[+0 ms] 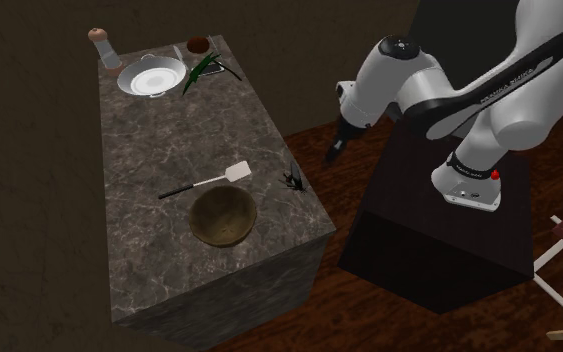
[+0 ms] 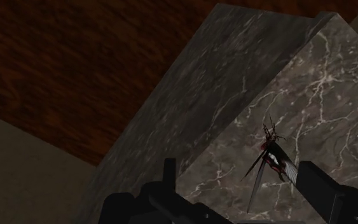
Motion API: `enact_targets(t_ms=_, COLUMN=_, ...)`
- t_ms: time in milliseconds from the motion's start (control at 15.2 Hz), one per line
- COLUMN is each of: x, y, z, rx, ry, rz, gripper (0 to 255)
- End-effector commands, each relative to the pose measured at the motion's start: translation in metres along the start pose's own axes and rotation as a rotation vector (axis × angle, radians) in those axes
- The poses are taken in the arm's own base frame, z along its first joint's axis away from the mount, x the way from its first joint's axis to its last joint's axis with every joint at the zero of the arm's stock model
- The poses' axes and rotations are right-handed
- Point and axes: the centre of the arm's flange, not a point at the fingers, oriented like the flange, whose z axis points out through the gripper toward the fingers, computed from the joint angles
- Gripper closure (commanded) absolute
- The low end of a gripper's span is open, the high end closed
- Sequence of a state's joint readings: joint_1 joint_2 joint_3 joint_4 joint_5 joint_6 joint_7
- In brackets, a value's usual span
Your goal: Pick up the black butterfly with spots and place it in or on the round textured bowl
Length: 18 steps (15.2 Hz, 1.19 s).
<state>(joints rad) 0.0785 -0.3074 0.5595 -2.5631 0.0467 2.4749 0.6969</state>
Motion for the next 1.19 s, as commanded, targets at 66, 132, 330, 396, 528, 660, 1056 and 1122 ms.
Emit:
enact_targets(t_ms=66, x=-0.003, y=-0.028, z=0.025, rx=0.010, ry=0.013, rz=0.003, gripper=0)
enact_targets(t_ms=132, x=-0.003, y=-0.037, z=0.034, rx=0.013, ry=0.017, rz=0.003, gripper=0)
enact_targets(t_ms=330, x=-0.004, y=-0.067, z=0.059, rx=0.020, ry=0.029, rz=0.005, gripper=0)
enact_targets(t_ms=396, x=-0.004, y=-0.072, z=0.064, rx=0.021, ry=0.031, rz=0.005, gripper=0)
enact_targets(t_ms=528, x=-0.004, y=-0.072, z=0.074, rx=0.021, ry=0.031, rz=0.005, gripper=0)
enact_targets(t_ms=660, x=-0.004, y=-0.072, z=0.085, rx=0.021, ry=0.031, rz=0.005, gripper=0)
enact_targets(t_ms=1056, x=-0.003, y=-0.073, z=0.103, rx=0.021, ry=0.031, rz=0.005, gripper=0)
enact_targets(t_ms=1122, x=-0.003, y=-0.073, z=0.103, rx=0.021, ry=0.031, rz=0.005, gripper=0)
